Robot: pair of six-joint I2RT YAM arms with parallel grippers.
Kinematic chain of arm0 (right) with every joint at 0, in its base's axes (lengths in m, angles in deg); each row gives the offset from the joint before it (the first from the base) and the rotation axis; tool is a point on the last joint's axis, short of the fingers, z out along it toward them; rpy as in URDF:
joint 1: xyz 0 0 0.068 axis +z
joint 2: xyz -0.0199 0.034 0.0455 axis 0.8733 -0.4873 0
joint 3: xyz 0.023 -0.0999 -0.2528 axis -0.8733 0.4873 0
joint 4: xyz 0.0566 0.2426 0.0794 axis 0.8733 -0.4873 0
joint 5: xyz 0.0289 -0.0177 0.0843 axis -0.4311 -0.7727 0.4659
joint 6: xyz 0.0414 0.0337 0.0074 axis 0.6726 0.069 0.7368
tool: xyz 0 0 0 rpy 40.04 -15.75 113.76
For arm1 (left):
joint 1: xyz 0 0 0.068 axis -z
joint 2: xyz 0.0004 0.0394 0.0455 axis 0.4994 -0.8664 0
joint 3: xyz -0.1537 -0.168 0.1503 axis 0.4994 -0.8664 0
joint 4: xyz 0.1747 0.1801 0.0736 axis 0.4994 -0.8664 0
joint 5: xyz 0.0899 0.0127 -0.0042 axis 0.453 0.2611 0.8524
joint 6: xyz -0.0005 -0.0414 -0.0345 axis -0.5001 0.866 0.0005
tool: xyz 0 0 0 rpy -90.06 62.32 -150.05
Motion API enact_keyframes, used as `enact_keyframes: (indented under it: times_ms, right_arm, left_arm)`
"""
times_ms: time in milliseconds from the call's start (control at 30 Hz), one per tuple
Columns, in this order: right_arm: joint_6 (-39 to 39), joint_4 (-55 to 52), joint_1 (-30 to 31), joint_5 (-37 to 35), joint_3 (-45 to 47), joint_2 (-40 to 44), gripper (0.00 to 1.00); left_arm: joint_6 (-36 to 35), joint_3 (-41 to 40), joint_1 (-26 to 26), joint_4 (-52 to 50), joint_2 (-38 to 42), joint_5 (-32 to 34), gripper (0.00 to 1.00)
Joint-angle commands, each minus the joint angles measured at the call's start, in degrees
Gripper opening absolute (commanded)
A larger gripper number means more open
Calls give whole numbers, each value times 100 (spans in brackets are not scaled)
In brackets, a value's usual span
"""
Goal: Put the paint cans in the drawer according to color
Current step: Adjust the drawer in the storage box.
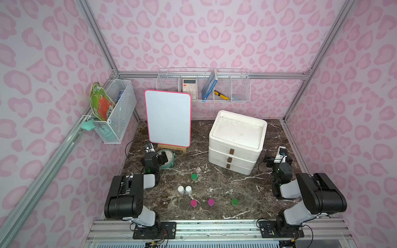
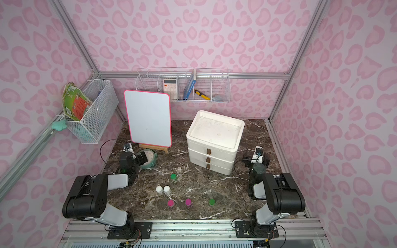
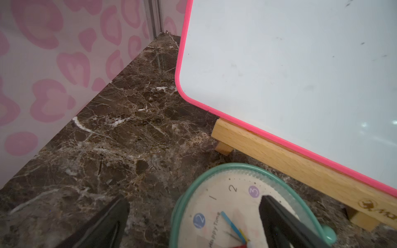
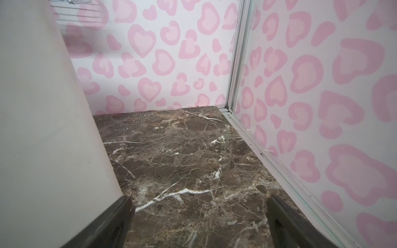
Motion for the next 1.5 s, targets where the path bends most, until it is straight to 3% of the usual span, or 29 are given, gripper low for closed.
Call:
enact_keyframes:
  times_ms: [0,600,667,733,867,1000,1067,1300,1467]
  right_arm:
    - [-32,52,4,-22,-5,-2,100]
    - [-53,242,57,-231,89,71,100]
    - [-60,249,134,-395,252,370,100]
    - [-150,93,228,-636,360,815,100]
    - [-85,-945,298,-633,264,1838,100]
    - [944,-3329,181,-747,-334,2997,100]
    - [1437,-4337,-91,-388,-619,3428,100]
    - [1634,-5637,-346,480,-806,4929,100]
    - [1944,-6661,-339,1073,-1256,5209,96]
  left_arm:
    - [31,21,-3,4,18,3,99]
    - [8,-8,-2,67,61,-18,98]
    - [-217,58,14,-150,224,-235,97]
    - [-308,408,50,-1074,560,-399,96]
    - [-374,753,274,-1701,1033,-68,95]
    - [167,671,353,-1514,1591,-454,93]
    - [318,770,490,-1757,1811,-594,92]
    - [288,407,1869,-1520,2459,-637,87]
    - [304,163,2880,-1392,2631,-948,81]
